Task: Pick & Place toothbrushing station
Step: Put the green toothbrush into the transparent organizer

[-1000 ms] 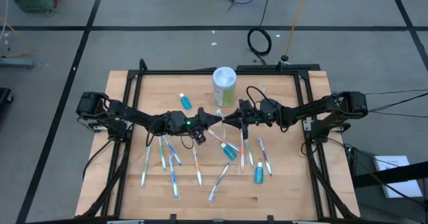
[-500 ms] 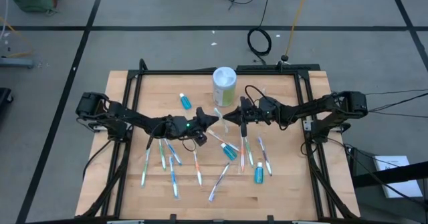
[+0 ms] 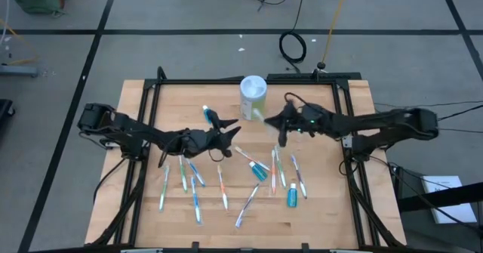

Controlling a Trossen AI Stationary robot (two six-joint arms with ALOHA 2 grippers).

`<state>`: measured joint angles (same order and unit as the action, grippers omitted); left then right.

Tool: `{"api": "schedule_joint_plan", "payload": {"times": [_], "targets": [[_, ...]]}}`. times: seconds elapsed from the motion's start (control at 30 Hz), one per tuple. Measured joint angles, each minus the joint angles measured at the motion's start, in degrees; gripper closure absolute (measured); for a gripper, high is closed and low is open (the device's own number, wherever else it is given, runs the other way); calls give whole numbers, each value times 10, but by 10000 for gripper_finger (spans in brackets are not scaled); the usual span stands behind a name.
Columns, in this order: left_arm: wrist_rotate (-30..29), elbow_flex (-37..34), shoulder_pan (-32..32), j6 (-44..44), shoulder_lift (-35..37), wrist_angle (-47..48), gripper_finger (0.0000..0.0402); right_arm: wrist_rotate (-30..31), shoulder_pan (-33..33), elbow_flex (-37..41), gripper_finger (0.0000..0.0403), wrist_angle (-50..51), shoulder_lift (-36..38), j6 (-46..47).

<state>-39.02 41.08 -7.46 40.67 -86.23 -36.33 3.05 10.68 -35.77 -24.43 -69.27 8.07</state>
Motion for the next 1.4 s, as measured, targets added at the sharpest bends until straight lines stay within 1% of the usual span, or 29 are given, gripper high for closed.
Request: {"api": "schedule_joint_plan", "payload": {"times": [0.07,0.1,0.17,0.23,0.27,0.37,0.43,0.5,0.6,0.83,0.9,0.97,1.03,1.1,1.23,1.4], "targets": [[21,0,6,-31,16,39,256,104,-16,0,402,31,37,-41],[38,0,10,-46,20,48,256,157,-25,2,402,29,50,-52],[65,0,17,-72,26,61,259,253,-39,18,402,-18,56,-71],[85,0,26,-94,27,62,261,307,-44,48,402,-90,50,-105],[97,0,30,-104,27,62,260,321,-42,65,402,-136,40,-121],[133,0,42,-139,27,67,259,329,-29,112,402,-283,4,-138],[154,0,49,-161,27,66,259,329,-16,133,402,-356,-26,-139],[169,0,54,-176,27,62,259,329,-7,148,402,-396,-53,-139],[181,0,62,-185,27,62,259,327,3,149,402,-416,-87,-131],[181,0,75,-205,27,75,259,327,19,146,403,-415,-143,-95],[162,0,75,-210,27,86,259,327,24,146,403,-400,-149,-92],[124,0,74,-229,27,96,259,327,26,146,403,-383,-149,-92],[88,0,74,-255,27,115,259,328,28,146,403,-363,-141,-94],[72,0,74,-270,27,146,259,328,28,146,403,-353,-129,-95],[63,0,76,-270,27,208,259,327,28,146,397,-297,-91,-94],[59,0,95,-288,27,261,258,327,28,146,365,-190,-34,-58]]}}
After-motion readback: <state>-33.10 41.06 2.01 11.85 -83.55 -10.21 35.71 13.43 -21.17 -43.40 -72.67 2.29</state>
